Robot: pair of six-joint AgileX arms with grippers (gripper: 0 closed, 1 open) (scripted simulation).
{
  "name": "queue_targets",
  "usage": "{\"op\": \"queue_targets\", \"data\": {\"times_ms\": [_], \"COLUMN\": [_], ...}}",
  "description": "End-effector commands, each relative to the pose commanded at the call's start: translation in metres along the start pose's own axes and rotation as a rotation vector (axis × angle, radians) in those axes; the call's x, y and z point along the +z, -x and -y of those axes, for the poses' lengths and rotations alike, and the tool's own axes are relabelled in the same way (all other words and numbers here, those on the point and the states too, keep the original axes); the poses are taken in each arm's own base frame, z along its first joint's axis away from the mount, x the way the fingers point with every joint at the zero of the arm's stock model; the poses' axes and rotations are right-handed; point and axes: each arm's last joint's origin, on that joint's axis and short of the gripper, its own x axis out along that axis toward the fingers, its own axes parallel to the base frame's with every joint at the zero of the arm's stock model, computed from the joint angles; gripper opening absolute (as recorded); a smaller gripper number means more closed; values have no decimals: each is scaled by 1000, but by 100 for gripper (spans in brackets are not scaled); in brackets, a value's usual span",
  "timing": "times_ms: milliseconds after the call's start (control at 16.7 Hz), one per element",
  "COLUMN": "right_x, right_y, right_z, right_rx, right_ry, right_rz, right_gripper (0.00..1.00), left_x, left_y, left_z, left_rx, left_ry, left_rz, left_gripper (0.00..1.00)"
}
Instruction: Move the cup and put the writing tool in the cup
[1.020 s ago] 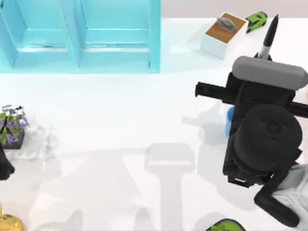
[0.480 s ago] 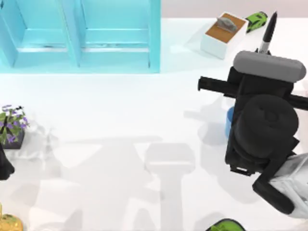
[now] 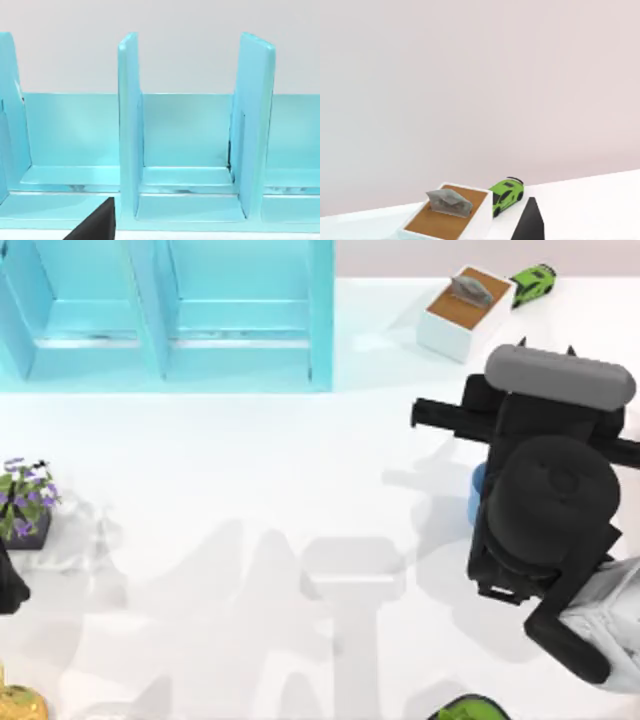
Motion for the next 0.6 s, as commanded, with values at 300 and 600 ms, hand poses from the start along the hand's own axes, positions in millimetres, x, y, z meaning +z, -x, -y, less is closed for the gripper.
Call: {"op": "queue_targets", "data": {"times_ms": [300, 600], "right_x": [0, 0], "right_y": [0, 0], "right_z": [0, 0], "right_rx": [0, 0], "right_ry": [0, 0], "right_rz": [0, 0], "right_gripper": [100, 100], "left_x": [0, 0], "left_y": [0, 0], "left_z": [0, 0], "left_rx": [0, 0], "left_ry": [0, 0], "left_rz": [0, 0], "left_gripper": [100, 100]}}
